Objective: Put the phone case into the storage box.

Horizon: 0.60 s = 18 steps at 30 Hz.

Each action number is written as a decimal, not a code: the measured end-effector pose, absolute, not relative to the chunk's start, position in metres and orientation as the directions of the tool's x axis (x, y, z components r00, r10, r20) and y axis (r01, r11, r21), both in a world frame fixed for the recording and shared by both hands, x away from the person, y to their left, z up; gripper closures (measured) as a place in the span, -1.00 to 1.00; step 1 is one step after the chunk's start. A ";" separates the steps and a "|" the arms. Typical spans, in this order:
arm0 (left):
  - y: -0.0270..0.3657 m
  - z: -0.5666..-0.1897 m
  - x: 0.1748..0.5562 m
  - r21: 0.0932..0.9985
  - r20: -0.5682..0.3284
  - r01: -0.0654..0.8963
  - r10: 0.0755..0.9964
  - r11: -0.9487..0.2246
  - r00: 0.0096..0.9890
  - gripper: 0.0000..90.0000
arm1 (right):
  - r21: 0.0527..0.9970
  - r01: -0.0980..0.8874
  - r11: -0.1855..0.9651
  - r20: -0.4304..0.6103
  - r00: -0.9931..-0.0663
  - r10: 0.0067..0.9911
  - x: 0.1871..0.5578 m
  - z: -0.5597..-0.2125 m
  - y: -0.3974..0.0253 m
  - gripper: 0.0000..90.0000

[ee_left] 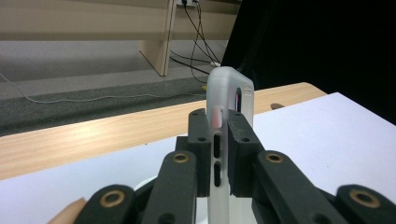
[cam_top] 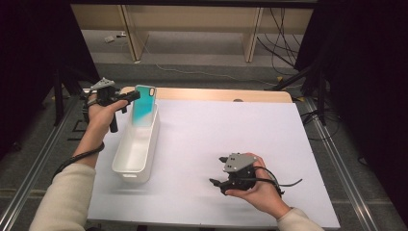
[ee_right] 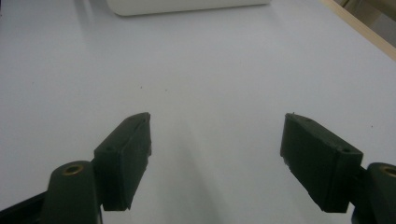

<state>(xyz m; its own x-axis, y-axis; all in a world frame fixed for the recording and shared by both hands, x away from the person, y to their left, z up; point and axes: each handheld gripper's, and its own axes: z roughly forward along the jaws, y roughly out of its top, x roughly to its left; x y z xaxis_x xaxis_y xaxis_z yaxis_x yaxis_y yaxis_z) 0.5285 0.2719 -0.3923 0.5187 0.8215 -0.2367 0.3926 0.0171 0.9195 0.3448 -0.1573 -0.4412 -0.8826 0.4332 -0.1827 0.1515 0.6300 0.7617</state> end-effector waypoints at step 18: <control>0.268 -0.398 0.533 0.916 -0.228 0.400 0.829 0.006 0.510 0.81 | 0.762 0.153 0.629 -0.181 -0.883 0.434 0.345 -0.441 -0.157 -0.42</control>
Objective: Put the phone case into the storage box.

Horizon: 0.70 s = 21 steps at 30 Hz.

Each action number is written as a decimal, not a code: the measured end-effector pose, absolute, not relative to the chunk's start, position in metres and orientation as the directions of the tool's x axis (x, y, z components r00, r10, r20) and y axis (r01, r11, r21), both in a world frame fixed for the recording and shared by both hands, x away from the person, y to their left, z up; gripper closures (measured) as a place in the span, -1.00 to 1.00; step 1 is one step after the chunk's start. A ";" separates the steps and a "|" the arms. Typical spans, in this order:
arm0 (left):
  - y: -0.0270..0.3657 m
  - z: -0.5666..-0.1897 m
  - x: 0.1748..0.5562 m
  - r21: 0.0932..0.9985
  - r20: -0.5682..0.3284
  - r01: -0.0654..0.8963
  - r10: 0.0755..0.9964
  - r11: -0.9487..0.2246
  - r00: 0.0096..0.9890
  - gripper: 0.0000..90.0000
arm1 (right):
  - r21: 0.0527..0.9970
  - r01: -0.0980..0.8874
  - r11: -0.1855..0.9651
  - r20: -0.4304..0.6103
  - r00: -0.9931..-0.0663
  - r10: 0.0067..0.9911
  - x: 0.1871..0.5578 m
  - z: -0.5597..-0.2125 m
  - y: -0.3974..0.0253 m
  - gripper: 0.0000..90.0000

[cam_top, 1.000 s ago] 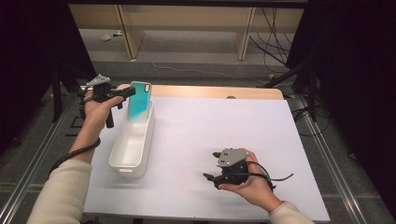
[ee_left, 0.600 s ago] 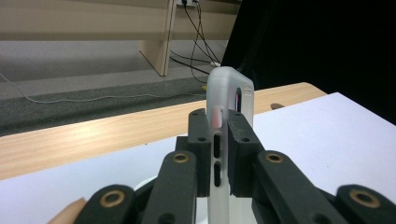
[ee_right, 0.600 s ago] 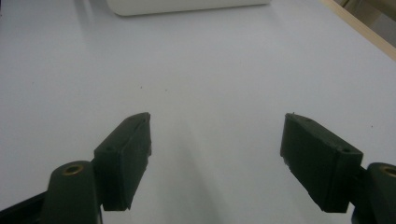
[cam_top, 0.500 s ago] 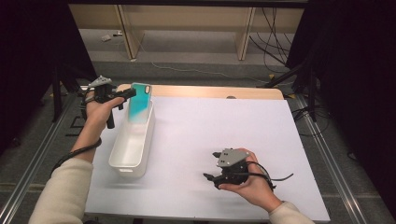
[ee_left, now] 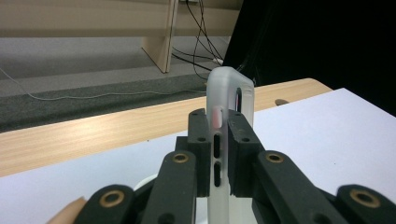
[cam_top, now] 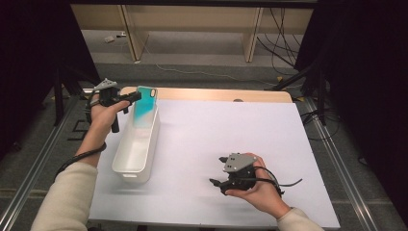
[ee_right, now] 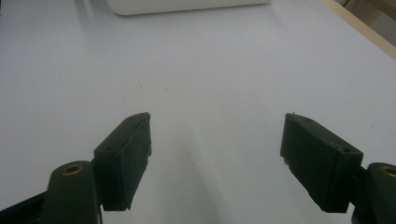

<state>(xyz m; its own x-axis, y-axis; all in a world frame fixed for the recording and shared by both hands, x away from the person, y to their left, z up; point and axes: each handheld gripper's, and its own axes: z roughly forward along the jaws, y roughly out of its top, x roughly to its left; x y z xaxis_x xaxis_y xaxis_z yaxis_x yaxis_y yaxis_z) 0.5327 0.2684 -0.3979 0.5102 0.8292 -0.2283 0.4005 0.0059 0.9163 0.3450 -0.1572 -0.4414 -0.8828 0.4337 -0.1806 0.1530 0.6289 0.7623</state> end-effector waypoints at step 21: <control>0.266 -0.403 0.537 0.911 -0.217 0.413 0.836 -0.013 0.504 0.81 | 0.765 0.154 0.626 -0.177 -0.883 0.434 0.345 -0.441 -0.156 -0.42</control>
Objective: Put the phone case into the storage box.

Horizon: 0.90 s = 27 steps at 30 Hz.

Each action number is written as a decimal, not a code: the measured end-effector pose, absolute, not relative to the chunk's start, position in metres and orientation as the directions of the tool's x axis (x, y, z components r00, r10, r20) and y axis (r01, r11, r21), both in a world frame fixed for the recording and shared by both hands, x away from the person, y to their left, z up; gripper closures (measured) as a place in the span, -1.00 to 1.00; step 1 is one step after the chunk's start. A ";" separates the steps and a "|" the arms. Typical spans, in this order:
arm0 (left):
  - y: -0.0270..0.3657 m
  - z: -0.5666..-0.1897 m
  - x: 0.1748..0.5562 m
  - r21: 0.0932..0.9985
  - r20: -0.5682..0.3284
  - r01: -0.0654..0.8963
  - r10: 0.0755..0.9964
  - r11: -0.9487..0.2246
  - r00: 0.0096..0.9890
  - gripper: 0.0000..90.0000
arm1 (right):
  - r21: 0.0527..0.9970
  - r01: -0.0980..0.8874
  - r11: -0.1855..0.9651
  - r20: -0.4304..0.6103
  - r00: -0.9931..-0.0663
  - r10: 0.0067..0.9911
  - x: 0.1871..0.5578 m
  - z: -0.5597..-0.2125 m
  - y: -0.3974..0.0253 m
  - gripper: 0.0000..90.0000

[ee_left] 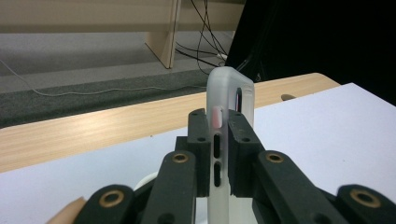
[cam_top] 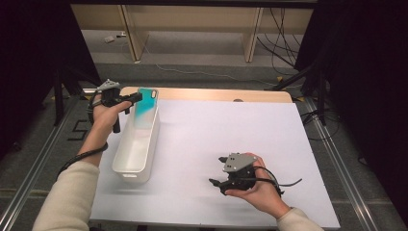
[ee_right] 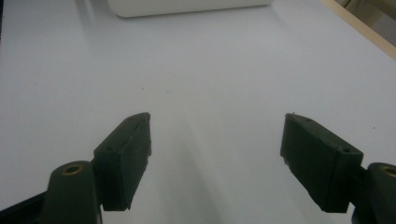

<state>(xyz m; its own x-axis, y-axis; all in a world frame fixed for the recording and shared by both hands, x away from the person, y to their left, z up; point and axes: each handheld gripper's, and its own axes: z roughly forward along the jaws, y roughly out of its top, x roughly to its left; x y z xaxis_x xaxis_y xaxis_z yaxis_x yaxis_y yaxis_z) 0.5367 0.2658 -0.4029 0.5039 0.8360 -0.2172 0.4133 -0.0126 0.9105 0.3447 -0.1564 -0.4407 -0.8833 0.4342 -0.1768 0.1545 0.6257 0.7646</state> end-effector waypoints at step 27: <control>0.265 -0.411 0.539 0.901 -0.206 0.432 0.846 -0.032 0.492 0.80 | 0.766 0.154 0.624 -0.176 -0.884 0.434 0.345 -0.440 -0.157 -0.43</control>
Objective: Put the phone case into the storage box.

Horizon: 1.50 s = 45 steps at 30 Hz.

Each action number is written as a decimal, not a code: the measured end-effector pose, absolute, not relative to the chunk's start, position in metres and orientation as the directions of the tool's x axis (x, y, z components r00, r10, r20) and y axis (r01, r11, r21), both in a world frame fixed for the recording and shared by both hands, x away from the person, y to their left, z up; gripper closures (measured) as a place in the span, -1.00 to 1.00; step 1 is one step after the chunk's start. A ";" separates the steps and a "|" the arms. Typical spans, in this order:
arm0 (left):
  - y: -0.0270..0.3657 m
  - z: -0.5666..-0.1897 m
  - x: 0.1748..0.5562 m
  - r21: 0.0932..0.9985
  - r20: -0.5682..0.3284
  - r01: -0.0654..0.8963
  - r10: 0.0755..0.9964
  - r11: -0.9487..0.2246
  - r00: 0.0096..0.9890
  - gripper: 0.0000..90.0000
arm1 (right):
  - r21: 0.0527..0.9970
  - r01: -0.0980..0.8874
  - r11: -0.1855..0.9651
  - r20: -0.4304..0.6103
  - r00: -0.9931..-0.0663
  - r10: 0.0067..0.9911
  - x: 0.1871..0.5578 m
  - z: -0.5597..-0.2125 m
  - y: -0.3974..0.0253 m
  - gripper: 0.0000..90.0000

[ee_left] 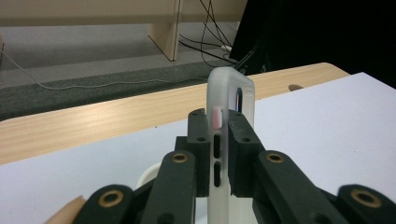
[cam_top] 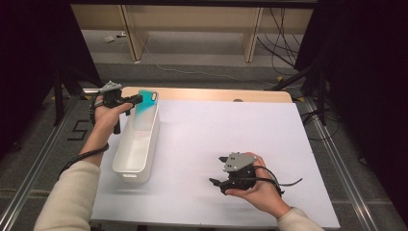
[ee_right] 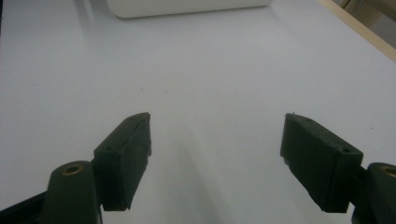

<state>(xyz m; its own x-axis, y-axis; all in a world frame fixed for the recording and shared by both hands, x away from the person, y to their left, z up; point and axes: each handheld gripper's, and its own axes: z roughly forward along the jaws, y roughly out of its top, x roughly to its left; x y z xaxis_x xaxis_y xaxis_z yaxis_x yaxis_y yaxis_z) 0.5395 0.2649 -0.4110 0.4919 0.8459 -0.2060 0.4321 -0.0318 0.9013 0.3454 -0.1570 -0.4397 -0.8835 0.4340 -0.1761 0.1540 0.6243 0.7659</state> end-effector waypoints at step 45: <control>0.267 -0.417 0.541 0.875 -0.140 0.476 0.893 -0.092 0.428 0.51 | 0.766 0.151 0.624 -0.176 -0.885 0.431 0.346 -0.439 -0.157 -0.43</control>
<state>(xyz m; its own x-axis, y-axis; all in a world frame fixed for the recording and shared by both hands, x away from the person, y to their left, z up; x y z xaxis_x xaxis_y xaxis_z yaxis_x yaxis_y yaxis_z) 0.5414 0.2667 -0.4171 0.4281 0.8929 -0.1395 0.4761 -0.0917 0.8746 0.3455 -0.1574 -0.4386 -0.8852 0.4306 -0.1760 0.1513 0.6243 0.7664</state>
